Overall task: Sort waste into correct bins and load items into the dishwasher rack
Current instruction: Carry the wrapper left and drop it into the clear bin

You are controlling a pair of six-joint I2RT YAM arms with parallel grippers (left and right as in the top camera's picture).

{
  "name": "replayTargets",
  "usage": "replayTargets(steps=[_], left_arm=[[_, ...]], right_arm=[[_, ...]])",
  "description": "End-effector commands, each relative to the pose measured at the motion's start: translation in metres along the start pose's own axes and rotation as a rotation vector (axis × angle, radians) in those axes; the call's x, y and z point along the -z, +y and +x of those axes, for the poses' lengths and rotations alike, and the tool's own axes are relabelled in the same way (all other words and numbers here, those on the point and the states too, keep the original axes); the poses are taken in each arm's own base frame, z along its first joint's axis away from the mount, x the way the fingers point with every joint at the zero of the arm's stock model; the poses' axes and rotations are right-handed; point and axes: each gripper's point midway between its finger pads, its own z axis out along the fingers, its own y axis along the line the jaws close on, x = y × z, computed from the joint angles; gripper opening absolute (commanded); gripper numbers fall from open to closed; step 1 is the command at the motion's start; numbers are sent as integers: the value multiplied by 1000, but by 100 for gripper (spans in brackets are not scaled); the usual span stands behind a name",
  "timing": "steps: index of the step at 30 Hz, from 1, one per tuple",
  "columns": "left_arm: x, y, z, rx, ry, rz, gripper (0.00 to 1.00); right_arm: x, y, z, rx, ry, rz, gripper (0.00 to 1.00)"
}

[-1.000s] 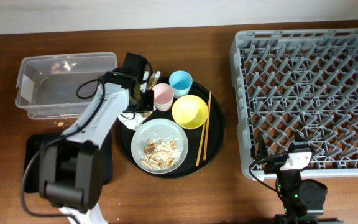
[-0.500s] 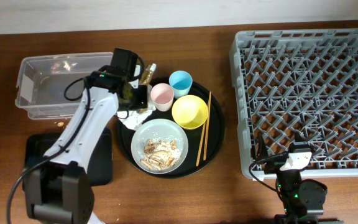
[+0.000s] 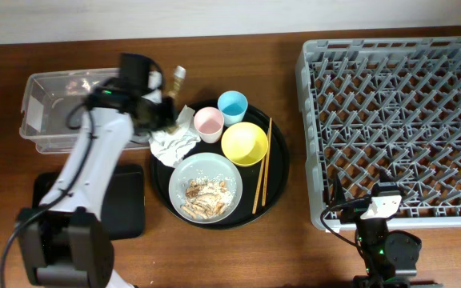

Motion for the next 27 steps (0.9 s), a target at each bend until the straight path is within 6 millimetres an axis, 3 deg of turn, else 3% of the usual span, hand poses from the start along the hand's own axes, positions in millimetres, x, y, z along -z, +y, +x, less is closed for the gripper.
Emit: replayTargets(steps=[1,6,11,15,21,22,23,27], left_arm=[[52,23,-51,133,-180,55,1],[75,65,-80,232,-302,48,1],[79,108,-86,323,-329,-6,1],[68,140,-85,431,-327,-88,1],[35,154,-75,595,-249,-93,2],[31,155,-71,638,-232,-95,29],[30,155,-70,651,-227,-95,40],[30,153,-70,650,-225,-81,43]], right_arm=[[0,-2,2,6,2,11,99],[0,-2,2,6,2,11,99],[0,-2,2,6,2,11,99],[0,-2,2,6,2,11,99],[0,-2,2,6,2,11,99],[0,-2,2,6,2,11,99],[0,-2,2,6,2,11,99],[0,-2,2,6,2,11,99]])
